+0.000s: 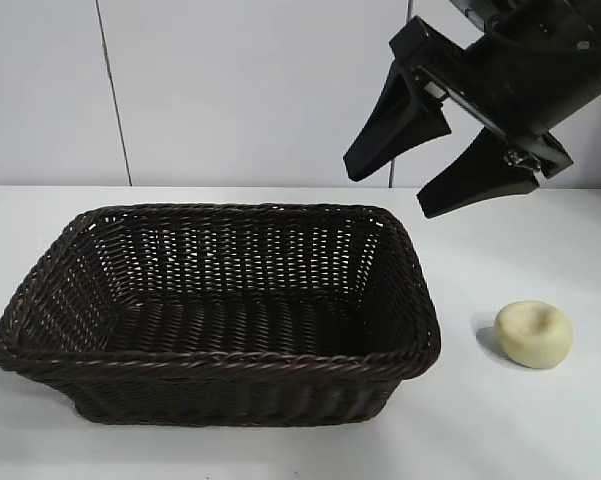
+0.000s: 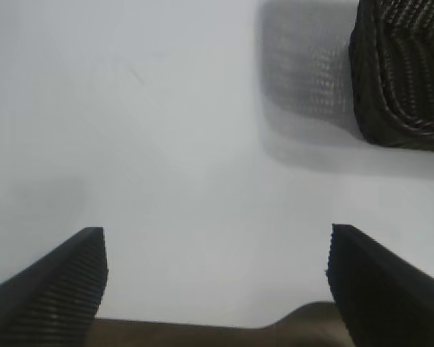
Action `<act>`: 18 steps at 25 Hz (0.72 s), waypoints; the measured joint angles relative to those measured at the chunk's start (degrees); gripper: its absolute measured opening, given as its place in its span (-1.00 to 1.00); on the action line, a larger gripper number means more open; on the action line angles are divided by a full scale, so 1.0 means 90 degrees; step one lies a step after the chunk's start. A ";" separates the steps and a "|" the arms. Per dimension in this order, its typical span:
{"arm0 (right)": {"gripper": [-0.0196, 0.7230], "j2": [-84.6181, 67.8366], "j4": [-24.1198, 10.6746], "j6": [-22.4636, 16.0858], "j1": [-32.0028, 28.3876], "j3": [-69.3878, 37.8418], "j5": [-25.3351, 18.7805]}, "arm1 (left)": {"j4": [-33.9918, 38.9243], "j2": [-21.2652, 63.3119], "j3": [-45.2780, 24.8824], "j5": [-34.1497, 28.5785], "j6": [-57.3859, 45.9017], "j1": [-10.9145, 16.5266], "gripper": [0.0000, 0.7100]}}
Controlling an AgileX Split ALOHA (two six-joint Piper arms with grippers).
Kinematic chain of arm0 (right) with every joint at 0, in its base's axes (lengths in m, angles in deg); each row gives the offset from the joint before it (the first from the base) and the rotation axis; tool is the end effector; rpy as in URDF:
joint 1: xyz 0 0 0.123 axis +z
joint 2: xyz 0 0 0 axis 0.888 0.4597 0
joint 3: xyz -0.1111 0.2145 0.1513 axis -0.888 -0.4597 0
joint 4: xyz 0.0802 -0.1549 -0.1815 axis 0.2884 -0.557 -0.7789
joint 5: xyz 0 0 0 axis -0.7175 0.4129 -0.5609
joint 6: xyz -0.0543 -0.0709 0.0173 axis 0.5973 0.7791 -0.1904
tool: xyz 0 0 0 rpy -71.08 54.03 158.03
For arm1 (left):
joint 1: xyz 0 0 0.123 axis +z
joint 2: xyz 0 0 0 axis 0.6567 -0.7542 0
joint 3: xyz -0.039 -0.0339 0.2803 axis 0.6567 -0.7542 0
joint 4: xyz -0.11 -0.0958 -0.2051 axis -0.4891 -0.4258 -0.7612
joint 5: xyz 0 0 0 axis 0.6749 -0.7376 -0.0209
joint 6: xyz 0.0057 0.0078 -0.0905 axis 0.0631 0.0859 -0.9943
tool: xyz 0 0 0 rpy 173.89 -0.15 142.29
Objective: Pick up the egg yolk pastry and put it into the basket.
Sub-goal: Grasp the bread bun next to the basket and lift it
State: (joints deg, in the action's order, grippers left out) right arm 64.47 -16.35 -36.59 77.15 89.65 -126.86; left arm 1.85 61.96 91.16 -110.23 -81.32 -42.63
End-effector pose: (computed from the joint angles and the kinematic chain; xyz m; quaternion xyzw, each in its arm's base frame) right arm 0.2870 0.1216 0.2489 -0.1448 0.9211 0.2917 0.2132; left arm 0.0197 -0.0005 0.2663 0.0030 0.9104 -0.0101 0.4136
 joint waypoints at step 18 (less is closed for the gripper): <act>0.59 0.0000 -0.1095 -0.1119 -0.1472 0.0019 -0.0290 | 0.0000 0.1167 0.0000 -0.0073 -0.0006 0.0000 0.70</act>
State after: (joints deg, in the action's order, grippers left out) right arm 64.47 -26.21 -46.66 63.91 89.82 -129.47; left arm 1.85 72.47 91.16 -110.88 -81.37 -42.63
